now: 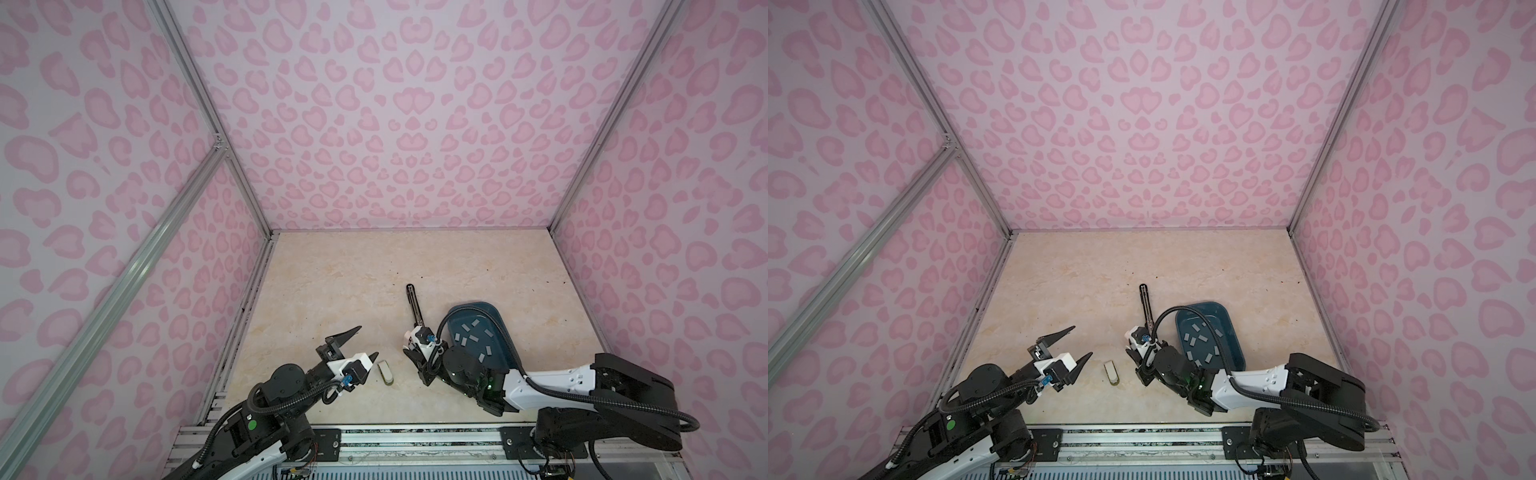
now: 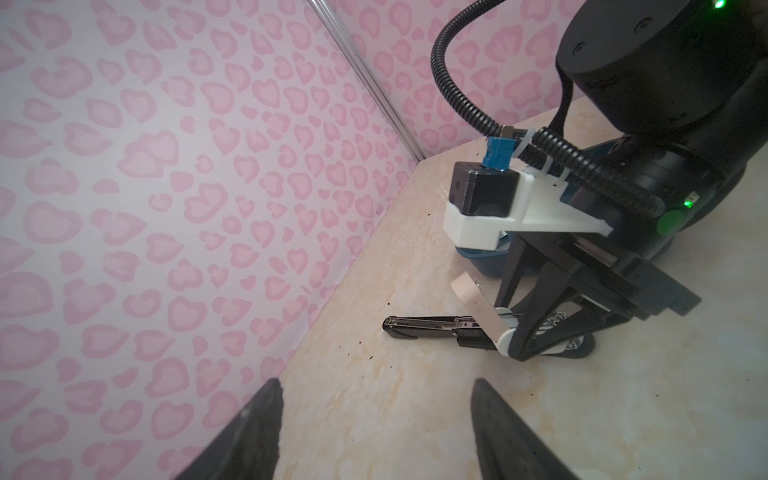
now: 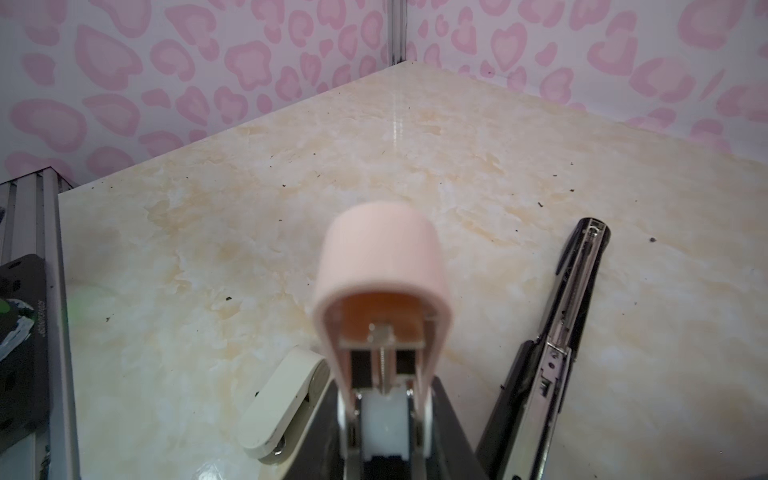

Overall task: Load the staples into the stapler
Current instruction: 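Open and withdraw the left gripper while the right gripper holds the item, then lower the pink-and-white item beside the black stapler and open the right gripper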

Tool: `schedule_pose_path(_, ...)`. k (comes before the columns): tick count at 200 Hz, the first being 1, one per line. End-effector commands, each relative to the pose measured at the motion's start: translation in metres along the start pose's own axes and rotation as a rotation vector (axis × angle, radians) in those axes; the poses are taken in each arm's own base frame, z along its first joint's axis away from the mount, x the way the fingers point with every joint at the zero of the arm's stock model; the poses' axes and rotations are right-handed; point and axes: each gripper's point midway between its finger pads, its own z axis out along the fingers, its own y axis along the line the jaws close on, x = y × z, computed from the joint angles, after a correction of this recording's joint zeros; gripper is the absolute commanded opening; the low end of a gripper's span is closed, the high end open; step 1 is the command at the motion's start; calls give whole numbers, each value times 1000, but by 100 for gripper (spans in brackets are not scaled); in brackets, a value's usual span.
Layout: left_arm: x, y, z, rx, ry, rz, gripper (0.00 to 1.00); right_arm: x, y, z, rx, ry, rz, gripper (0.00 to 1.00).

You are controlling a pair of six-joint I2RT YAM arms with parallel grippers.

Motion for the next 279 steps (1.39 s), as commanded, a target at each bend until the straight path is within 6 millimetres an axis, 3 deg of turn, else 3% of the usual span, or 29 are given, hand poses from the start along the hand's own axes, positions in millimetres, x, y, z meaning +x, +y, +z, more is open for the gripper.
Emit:
schedule_pose_path(1,12,8,2,-33,90,4,71,8,-2,9,31,45,27,0)
schedule_pose_path(117,4,2,-2,-21,5,-23,69,47,7,55,74,226,42,0)
schedule_pose_path(221,2,0,-4,-13,-9,-32,68,68,-17,73,163,284,114,0)
schedule_pose_path(279,0,-2,-4,-2,-24,-31,68,66,-29,69,201,267,126,27)
